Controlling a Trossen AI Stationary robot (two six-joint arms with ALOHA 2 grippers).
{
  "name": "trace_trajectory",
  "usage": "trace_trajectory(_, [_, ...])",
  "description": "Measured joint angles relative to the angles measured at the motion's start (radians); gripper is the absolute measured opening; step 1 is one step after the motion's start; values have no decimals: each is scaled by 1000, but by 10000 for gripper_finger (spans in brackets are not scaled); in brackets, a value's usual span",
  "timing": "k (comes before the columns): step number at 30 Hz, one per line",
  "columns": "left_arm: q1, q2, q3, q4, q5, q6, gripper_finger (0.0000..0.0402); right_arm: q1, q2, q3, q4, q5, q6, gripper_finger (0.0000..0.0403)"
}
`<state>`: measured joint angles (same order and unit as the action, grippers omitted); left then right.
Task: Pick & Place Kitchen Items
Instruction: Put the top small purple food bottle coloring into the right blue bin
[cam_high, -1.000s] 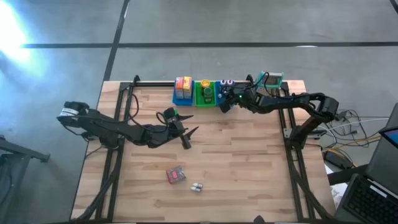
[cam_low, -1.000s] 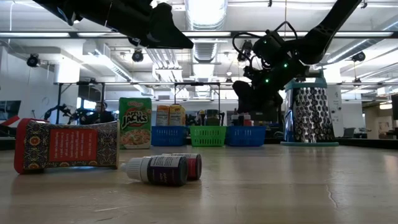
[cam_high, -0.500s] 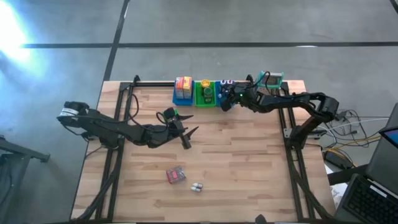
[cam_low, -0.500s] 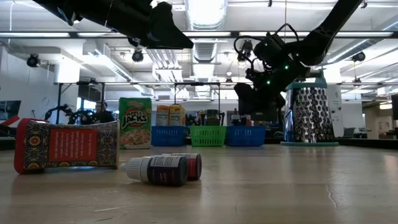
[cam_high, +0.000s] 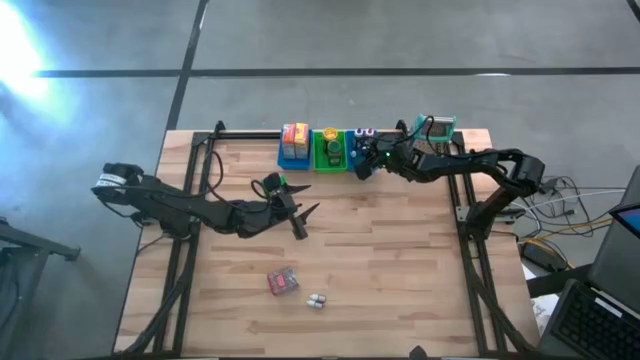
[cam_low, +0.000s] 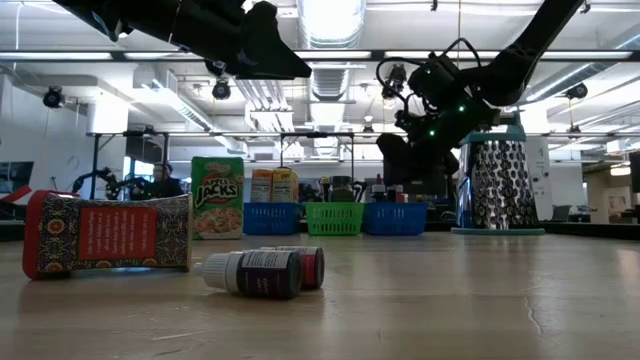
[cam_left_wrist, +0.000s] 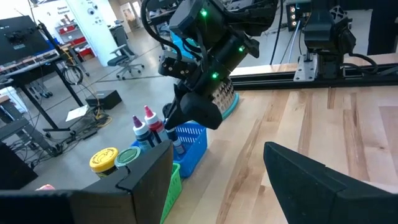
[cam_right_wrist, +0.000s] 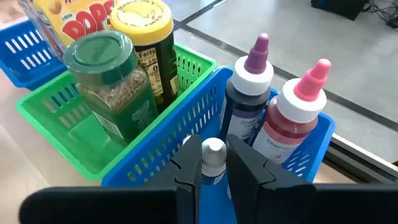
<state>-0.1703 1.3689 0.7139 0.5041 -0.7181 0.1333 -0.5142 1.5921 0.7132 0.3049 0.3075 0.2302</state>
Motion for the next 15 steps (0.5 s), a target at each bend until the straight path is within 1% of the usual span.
trace_trajectory(9, [0,0,0,-2,2,-3,257,1,103,3,70,7,-3,46])
trace_trajectory(15, [0,0,0,-6,2,-3,257,-8,123,5,95,7,-2,51])
